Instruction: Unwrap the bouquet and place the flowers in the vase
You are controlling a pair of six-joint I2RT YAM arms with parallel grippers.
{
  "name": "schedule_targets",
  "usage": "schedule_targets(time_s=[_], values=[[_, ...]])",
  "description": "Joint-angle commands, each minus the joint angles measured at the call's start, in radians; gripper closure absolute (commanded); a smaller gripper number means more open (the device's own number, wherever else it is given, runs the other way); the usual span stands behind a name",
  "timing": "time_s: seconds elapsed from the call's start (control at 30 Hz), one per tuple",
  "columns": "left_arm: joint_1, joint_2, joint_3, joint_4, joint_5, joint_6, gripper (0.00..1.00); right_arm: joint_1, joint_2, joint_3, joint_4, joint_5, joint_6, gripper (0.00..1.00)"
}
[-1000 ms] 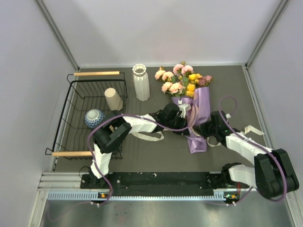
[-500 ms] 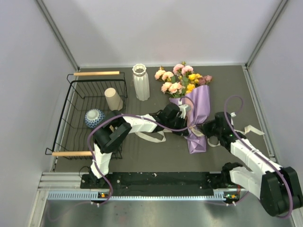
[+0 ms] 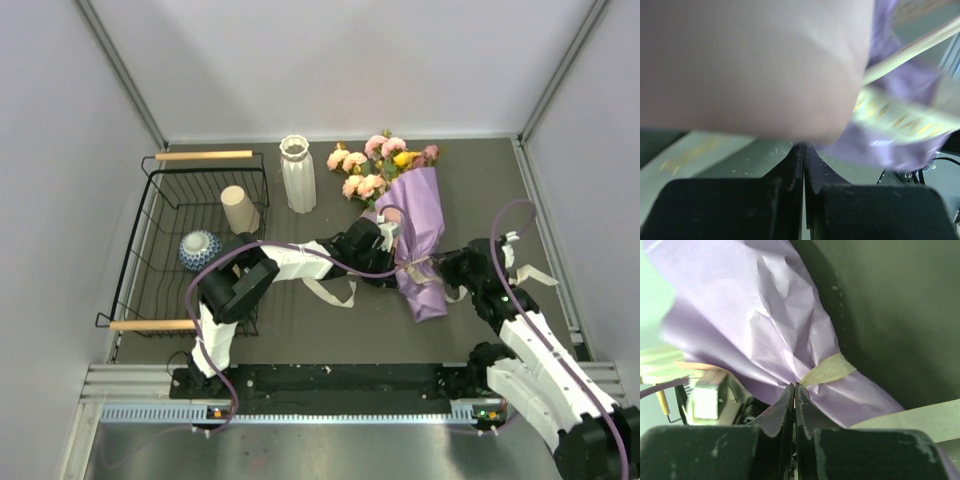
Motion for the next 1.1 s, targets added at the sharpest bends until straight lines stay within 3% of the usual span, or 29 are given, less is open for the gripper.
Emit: schedule_targets(time_s=[0.0, 0.2, 0.5, 0.7, 0.8, 0.93, 1.07], values=[[-0.006, -0.002, 0.006, -0.037, -0.027, 0.023, 1.0, -0.007, -0.108, 0.108, -0.042, 0.174, -0.124, 1.0], [-0.006, -0.019, 0.003, -0.033, -0.022, 0.032, 1.0, -0.007, -0.155, 0.108, -0.077, 0.233, -0.17, 1.0], [-0.006, -0.175, -0.057, 0.0, 0.012, 0.067, 0.75, -0.005, -0.074, 0.048, -0.047, 0.148, -0.137, 1.0], [-0.007, -0.243, -0.095, 0.144, 0.176, 0.026, 0.52, -0.007, -0.019, 0.005, 0.039, 0.028, -0.146, 1.0], [-0.009, -0.217, -0.045, 0.149, 0.2, 0.0, 0.52, -0.005, 0.017, -0.01, 0.094, -0.042, -0.141, 1.0], [-0.009, -0.136, 0.029, 0.123, 0.191, -0.01, 0.67, -0.007, 0.018, -0.012, 0.136, -0.082, -0.129, 1.0], [-0.009, -0.079, 0.05, 0.155, 0.191, -0.033, 0.71, -0.005, 0.003, -0.003, 0.141, -0.088, -0.103, 1.0]])
